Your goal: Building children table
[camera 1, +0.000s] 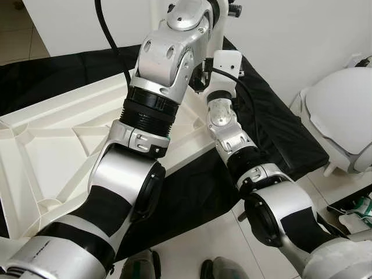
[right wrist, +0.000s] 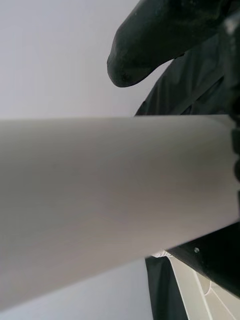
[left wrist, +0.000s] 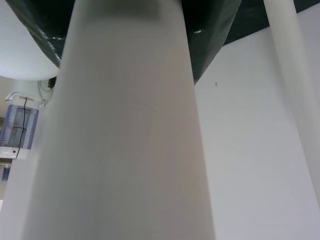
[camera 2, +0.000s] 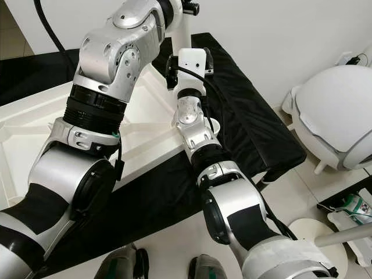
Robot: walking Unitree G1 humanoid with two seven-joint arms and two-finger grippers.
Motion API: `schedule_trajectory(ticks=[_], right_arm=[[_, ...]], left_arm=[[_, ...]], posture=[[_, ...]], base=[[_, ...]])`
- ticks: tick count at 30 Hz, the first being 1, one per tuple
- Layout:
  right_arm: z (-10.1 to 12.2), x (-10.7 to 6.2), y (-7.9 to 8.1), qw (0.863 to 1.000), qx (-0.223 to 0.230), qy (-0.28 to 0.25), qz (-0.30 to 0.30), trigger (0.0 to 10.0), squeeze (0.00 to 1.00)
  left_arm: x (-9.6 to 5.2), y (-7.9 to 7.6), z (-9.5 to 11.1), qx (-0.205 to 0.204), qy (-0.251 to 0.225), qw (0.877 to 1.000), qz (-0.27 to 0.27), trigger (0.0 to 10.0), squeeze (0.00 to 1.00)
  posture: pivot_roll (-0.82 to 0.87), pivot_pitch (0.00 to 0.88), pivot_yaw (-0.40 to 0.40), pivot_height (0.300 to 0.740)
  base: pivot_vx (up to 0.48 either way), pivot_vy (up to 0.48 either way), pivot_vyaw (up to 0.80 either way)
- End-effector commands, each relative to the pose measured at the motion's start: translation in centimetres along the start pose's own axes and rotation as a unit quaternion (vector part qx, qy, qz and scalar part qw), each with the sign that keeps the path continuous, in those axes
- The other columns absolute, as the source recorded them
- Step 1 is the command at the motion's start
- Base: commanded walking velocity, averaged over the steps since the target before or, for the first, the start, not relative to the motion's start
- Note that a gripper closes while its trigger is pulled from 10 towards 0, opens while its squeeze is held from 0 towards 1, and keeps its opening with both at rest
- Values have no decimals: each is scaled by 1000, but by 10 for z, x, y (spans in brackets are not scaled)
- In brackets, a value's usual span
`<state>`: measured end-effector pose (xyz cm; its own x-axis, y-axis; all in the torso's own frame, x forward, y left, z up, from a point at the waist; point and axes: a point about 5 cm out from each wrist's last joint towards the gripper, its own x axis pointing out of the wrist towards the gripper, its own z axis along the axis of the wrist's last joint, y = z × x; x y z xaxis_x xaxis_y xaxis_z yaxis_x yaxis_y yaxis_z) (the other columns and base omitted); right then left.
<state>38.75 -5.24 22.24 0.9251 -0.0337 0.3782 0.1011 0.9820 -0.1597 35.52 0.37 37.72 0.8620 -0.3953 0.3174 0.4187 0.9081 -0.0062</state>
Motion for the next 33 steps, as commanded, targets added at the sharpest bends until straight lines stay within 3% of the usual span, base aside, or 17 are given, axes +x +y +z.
schedule_trajectory(ticks=[1,2,3,7,8,9,10,11,12,28,29,30,31,33], right_arm=[[3,1,3,1000,7,-4,-1,6980,0],[3,1,3,1000,6,-5,-4,6980,0],[3,1,3,1000,9,-3,-4,7608,0],[3,0,4,1000,15,-5,-7,7412,0],[3,0,3,1000,12,-8,-11,6275,0],[4,0,3,1000,15,-12,-20,3373,0],[4,-1,3,999,19,-15,-21,1961,0],[4,-1,3,999,19,-15,-21,1961,0],[5,-1,3,999,21,-17,-23,0,0],[4,-1,-2,998,9,-20,-61,0,0],[2,0,-4,997,8,-12,-70,2118,0],[1,1,-6,997,8,-7,-76,2118,0],[-1,1,-8,997,14,0,-77,10000,0],[-1,2,-9,997,21,3,-79,10000,0]], left_arm=[[-1,-1,3,5,-6,1000,15,10000,0],[-1,-1,3,5,-6,1000,15,10000,0],[-2,-1,3,5,-6,1000,15,10000,0],[-2,-1,3,5,-6,1000,15,10000,0],[-2,-1,3,4,-6,1000,15,10000,0],[-2,-1,4,4,-6,1000,16,10000,0],[-2,-1,4,3,-6,1000,16,10000,0],[-2,-1,4,3,-6,1000,16,10000,0],[-2,-1,4,3,-6,1000,16,10000,0],[-3,-1,2,8,-3,1000,15,10000,0],[-3,-2,3,11,-7,1000,14,10000,0],[-3,-2,3,12,-9,1000,13,10000,0],[-4,-3,4,14,-11,1000,11,10000,0],[-4,-3,4,15,-12,1000,10,10000,0]], posture=[[-9,8,-7,740],[-9,8,-7,740],[-10,7,-7,740],[-10,7,-8,740],[-10,4,-9,740],[-10,4,-9,740],[-11,2,-10,740],[-11,2,-10,740],[-10,3,-10,740],[-3,0,-16,740],[-3,0,-16,740],[-3,0,-16,740],[-1,0,-17,740],[-2,0,-17,740]], base=[[0,0,0],[0,0,0],[0,0,0],[0,0,0],[0,0,0],[0,0,0],[0,0,0],[0,0,0],[0,0,0],[0,0,0],[0,0,0],[0,0,0],[0,0,0],[0,0,0]])
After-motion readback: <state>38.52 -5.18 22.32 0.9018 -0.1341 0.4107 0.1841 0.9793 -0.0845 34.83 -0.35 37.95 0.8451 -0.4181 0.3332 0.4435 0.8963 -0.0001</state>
